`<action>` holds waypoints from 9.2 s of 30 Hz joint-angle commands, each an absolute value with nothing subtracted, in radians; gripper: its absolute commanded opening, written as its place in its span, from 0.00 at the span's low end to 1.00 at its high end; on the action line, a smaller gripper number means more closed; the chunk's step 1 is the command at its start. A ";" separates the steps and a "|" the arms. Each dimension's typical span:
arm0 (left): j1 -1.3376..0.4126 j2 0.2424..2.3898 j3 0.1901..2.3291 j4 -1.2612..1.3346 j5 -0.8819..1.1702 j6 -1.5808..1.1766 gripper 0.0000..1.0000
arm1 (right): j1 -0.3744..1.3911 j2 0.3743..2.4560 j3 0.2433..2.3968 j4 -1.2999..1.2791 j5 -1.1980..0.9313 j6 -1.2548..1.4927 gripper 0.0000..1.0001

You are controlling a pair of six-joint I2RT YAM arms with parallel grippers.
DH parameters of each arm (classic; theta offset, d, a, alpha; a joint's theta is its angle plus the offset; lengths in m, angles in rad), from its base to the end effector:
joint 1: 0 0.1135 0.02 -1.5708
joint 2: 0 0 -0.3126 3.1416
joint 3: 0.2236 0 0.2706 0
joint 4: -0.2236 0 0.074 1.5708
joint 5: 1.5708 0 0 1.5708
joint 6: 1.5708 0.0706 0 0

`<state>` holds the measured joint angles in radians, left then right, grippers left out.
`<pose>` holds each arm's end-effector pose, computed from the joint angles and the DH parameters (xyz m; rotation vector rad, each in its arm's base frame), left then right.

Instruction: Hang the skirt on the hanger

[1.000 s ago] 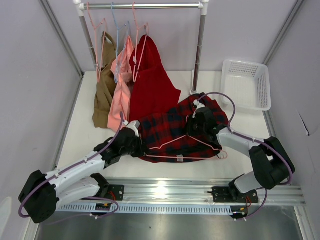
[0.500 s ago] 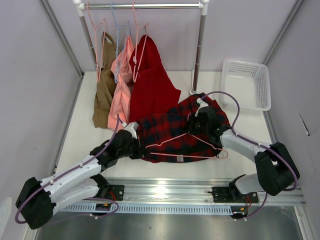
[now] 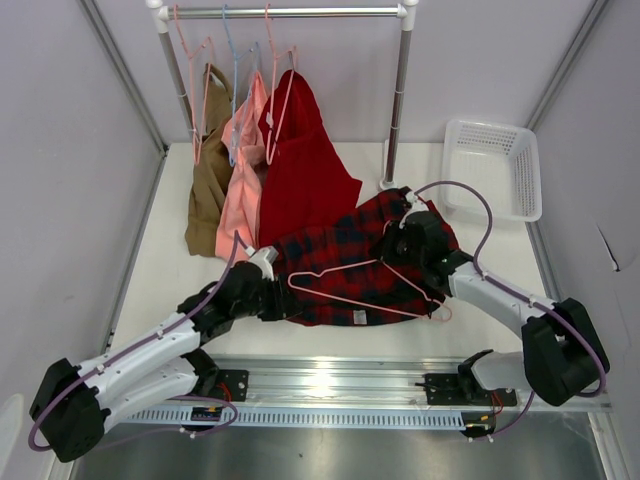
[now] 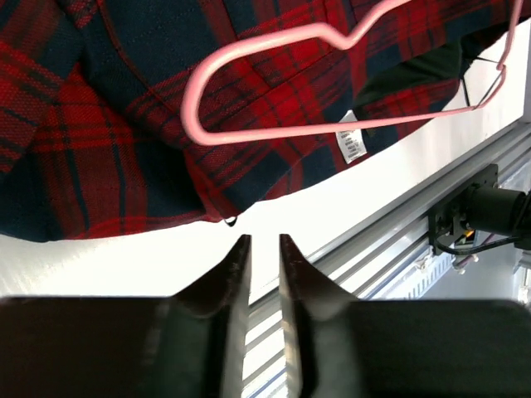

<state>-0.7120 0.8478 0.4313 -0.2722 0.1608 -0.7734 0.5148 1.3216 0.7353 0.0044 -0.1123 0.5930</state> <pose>0.1362 -0.1325 0.2047 0.0179 2.4379 -0.9223 0.2714 0.1626 0.2412 0.0198 2.2483 0.7447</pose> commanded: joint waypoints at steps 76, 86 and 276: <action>-0.727 1.075 0.428 -0.155 -0.048 -0.762 0.11 | 0.653 1.269 0.716 -0.074 0.144 0.390 0.00; -0.785 1.034 0.436 -0.190 -0.069 -0.781 0.17 | 0.661 1.290 0.749 -0.072 0.152 0.387 0.00; -0.847 1.000 0.787 -0.433 -0.147 -0.471 0.40 | 0.709 1.252 0.702 0.198 0.077 0.482 0.00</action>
